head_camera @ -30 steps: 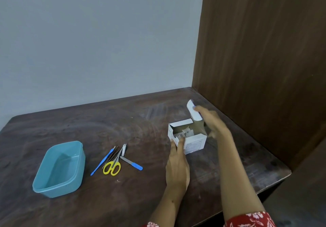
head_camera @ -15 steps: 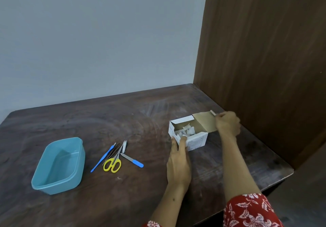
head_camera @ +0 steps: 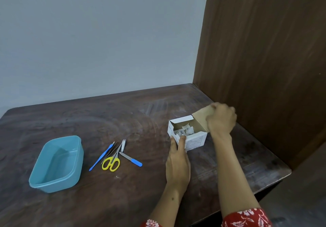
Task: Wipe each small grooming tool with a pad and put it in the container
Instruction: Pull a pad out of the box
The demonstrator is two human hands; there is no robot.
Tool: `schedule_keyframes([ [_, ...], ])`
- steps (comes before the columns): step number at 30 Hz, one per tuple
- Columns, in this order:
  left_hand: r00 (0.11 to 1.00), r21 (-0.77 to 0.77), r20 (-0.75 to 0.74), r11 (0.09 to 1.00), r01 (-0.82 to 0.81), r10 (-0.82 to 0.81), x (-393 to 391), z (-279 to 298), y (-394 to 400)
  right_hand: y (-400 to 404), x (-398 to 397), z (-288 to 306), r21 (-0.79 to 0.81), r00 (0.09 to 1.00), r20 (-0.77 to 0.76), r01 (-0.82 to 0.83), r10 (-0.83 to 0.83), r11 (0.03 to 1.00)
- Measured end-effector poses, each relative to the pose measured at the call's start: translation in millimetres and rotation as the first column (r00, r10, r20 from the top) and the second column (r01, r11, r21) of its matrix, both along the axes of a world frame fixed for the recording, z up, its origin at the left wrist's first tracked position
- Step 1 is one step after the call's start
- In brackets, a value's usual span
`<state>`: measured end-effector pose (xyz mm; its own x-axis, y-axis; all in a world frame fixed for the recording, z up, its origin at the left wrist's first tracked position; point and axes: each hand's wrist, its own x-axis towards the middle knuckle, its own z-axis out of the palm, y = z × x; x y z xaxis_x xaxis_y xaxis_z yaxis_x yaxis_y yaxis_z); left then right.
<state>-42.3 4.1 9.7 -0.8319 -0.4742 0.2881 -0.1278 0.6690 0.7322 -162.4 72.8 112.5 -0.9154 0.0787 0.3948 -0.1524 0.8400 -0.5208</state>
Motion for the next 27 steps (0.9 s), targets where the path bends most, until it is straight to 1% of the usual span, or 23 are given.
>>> schedule_keyframes([
  [2, 1.000, -0.009, 0.014, 1.000, -0.001, 0.001, -1, -1, 0, -10, 9, 7, 0.002, 0.997, -0.032, -0.074, 0.074, 0.997],
  [3, 1.000, -0.004, 0.022, 1.000, -0.003, 0.003, -1, -2, 0, -15, 12, 10, 0.003, 0.992, 0.002, -0.123, 0.123, 0.992],
  [4, 1.000, 0.005, 0.028, 1.000, -0.005, 0.004, -1, -2, 0, -20, 13, 10, 0.006, 0.980, 0.069, -0.189, 0.188, 0.982],
  [6, 1.000, 0.023, 0.030, 1.000, -0.006, 0.005, -1, -2, 0, -29, 14, 8, 0.039, 0.923, 0.254, -0.308, 0.288, 0.951],
  [8, 1.000, 0.036, 0.021, 0.999, -0.005, 0.004, -1, -2, -1, -34, 15, 5, 0.124, 0.875, 0.390, -0.359, 0.287, 0.925],
  [9, 1.000, 0.044, 0.011, 0.999, -0.002, 0.001, -1, -3, -1, -37, 16, 2, 0.167, 0.865, 0.420, -0.370, 0.273, 0.914],
  [15, 1.000, 0.062, -0.023, 0.998, -0.004, 0.005, -4, -4, -1, -48, 20, -10, 0.380, 0.881, 0.417, -0.392, 0.223, 0.838],
  [18, 1.000, 0.060, -0.015, 0.998, -0.023, 0.024, -4, -5, -1, -52, 21, -11, 0.441, 0.874, 0.443, -0.407, 0.200, 0.800],
  [25, 1.000, 0.042, 0.006, 0.999, -0.028, 0.028, -4, -6, -1, -51, 20, -9, 0.414, 0.871, 0.440, -0.414, 0.221, 0.811],
  [27, 1.000, 0.042, -0.003, 0.999, -0.022, 0.022, -3, -6, -1, -47, 18, -7, 0.332, 0.857, 0.445, -0.427, 0.259, 0.841],
])
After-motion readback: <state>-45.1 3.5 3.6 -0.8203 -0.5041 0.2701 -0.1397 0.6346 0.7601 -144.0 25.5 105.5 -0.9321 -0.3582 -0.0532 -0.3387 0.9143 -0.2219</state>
